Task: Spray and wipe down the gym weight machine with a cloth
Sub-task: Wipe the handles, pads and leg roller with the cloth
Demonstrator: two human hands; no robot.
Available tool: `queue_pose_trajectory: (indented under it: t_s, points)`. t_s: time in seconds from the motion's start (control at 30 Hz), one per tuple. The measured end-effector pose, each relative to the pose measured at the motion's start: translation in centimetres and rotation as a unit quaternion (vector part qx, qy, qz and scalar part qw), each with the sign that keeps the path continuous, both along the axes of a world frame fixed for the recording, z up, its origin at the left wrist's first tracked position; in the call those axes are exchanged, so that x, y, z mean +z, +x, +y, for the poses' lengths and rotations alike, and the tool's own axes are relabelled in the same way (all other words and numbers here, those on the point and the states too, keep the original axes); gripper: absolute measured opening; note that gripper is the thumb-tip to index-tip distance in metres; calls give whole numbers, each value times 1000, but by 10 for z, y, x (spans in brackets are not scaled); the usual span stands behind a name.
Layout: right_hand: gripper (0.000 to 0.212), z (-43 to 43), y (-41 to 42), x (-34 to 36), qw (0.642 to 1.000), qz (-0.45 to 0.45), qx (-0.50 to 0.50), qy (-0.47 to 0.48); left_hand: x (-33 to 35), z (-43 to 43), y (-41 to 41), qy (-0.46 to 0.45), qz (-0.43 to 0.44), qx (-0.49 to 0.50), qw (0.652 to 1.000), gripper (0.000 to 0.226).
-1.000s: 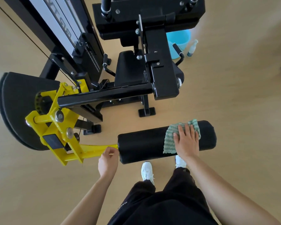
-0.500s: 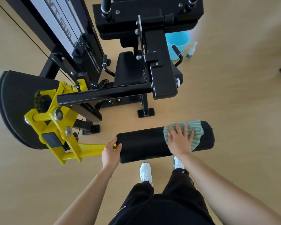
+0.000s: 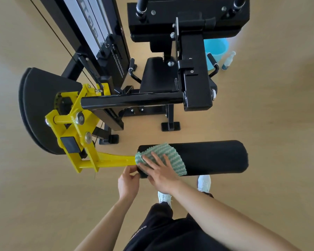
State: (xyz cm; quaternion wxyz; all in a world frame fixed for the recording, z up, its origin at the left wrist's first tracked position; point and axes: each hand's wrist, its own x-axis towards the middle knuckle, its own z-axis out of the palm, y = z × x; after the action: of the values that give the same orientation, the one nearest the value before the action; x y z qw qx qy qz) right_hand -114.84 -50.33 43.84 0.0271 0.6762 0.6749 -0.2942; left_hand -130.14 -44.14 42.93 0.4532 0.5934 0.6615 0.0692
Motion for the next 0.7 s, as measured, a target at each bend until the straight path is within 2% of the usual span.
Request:
queue_pose_trajectory:
  t_s: [0.17,0.3,0.37,0.43,0.6,0.7]
  points:
    - [58,-37,26,-16,995,-50,-79,19,4,8,2,-1,67,7,998,14]
    - [62,-63,59,-16,976,-82,-199,21,16,17,16,1,118,-4,993,25]
    - [59,-75,81,-14,961,-101,-257,17,21,24,24,15,108,0,994,22]
    - [58,-86,103,-13,944,-109,-312,6,21,32,31,24,62,-2,998,21]
    - [62,-104,148,-12,889,-134,-438,-29,12,51,53,9,46,-98,994,51]
    - [63,-108,166,-10,853,-127,-503,-46,6,52,64,2,72,-131,989,57]
